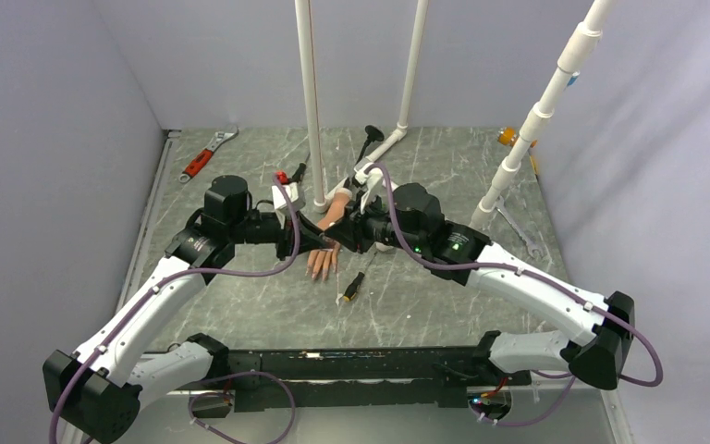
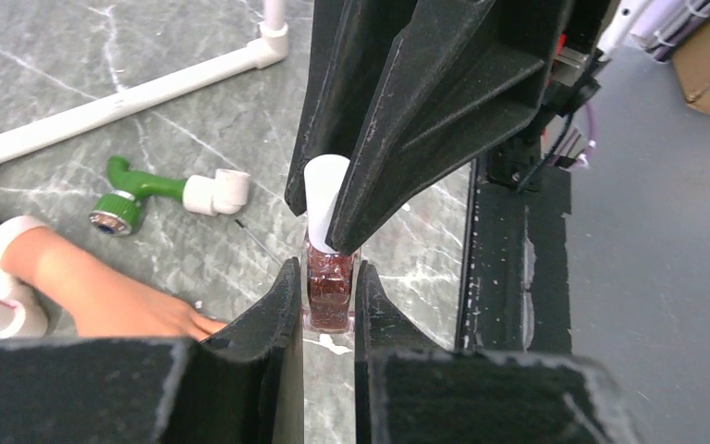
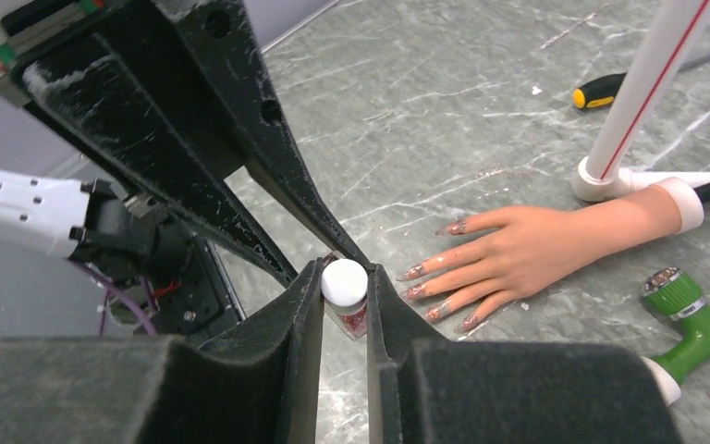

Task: Paint the nails
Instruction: Unscrew the nail polish bottle.

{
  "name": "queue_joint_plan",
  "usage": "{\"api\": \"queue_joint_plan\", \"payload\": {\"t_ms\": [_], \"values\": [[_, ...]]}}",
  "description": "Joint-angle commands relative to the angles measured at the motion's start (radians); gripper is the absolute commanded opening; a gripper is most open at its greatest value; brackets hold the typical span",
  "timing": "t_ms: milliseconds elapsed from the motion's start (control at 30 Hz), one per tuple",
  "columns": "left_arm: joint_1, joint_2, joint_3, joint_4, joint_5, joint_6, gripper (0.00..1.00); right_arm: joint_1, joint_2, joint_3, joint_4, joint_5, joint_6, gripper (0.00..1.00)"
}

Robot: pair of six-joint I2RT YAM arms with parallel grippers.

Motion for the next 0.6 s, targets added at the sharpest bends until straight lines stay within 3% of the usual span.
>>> {"api": "queue_joint_plan", "payload": {"t_ms": [0, 167, 400, 433, 533, 567], "values": [[-0.005, -0.009, 0.043, 0.034, 0.186, 0.031, 0.00, 0.001, -0.028, -0.023, -0.006, -0.121, -0.078, 0.00], [-0.005, 0.002, 0.047, 0.035, 0.312, 0.043, 0.00, -0.003, -0.049, -0.054, 0.017, -0.255, -0.108, 0.00], [-0.005, 0.001, 0.047, 0.035, 0.351, 0.047, 0.00, -0.004, -0.065, -0.082, 0.037, -0.309, -0.124, 0.00], [-0.005, 0.000, 0.047, 0.035, 0.350, 0.046, 0.00, -0.004, -0.066, -0.082, 0.036, -0.308, -0.123, 0.04], [-0.006, 0.007, 0.049, 0.027, 0.349, 0.050, 0.00, -0.004, -0.067, -0.081, 0.036, -0.290, -0.125, 0.50], [-0.007, 0.008, 0.051, 0.016, 0.346, 0.053, 0.00, -0.004, -0.067, -0.082, 0.035, -0.283, -0.127, 0.59]]}}
